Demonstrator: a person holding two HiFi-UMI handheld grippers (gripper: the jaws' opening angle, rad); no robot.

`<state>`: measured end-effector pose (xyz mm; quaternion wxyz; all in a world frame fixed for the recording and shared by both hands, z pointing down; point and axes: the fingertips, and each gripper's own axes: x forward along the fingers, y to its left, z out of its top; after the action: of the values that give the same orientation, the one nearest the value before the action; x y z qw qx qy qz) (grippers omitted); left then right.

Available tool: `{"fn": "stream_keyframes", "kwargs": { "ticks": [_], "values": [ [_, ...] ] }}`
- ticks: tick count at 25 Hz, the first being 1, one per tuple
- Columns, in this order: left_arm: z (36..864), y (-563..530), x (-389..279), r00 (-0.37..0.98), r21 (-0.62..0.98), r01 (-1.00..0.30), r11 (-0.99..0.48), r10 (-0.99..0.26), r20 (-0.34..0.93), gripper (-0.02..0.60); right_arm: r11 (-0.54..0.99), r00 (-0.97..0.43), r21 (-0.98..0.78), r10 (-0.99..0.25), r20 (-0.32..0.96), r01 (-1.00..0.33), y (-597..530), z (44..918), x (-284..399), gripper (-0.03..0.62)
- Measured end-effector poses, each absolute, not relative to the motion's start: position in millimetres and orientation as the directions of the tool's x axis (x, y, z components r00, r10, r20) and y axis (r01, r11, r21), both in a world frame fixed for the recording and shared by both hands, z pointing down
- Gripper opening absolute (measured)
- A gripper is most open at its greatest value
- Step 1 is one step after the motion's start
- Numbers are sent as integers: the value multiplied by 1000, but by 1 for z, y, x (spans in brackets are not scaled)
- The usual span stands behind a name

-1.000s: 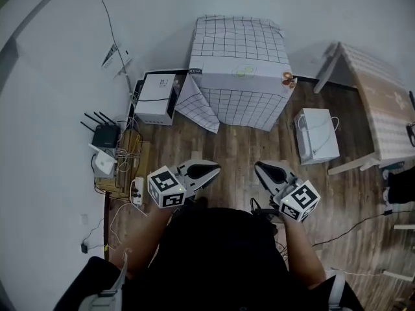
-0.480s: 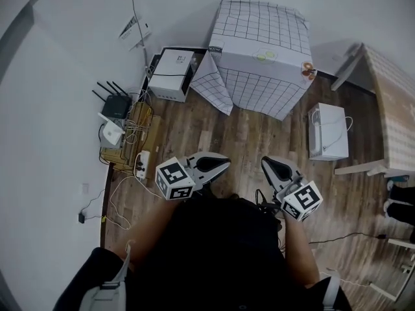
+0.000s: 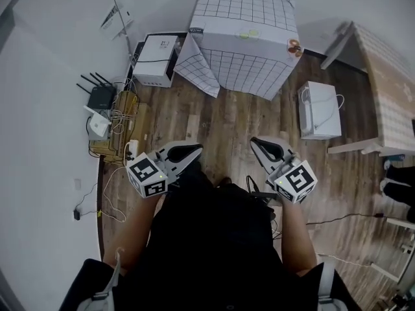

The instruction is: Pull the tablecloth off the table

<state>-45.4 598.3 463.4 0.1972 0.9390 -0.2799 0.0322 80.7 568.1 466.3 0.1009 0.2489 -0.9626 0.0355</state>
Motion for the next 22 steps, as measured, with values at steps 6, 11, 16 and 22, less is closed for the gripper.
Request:
{"fn": "stream_keyframes", "kwargs": {
  "ticks": [6,11,16,22],
  "values": [
    [468,601,-55,831,352,-557,-752,-509,226,12,889,-840,76,-453,297,-452,576,474,89,20],
    [461,589,-50,833,347,-552,-758,-493,250,12,875,-841,13,-469,268,-484,577,484,97,20],
    [460,578,-45,848,349,-529,-773,-466,253,12,855,-820,1,-499,281,-519,571,498,102,20],
    [473,546,-50,869,380,-493,-782,-429,245,12,837,-801,-3,-522,293,-547,546,506,97,20]
  ]
}}
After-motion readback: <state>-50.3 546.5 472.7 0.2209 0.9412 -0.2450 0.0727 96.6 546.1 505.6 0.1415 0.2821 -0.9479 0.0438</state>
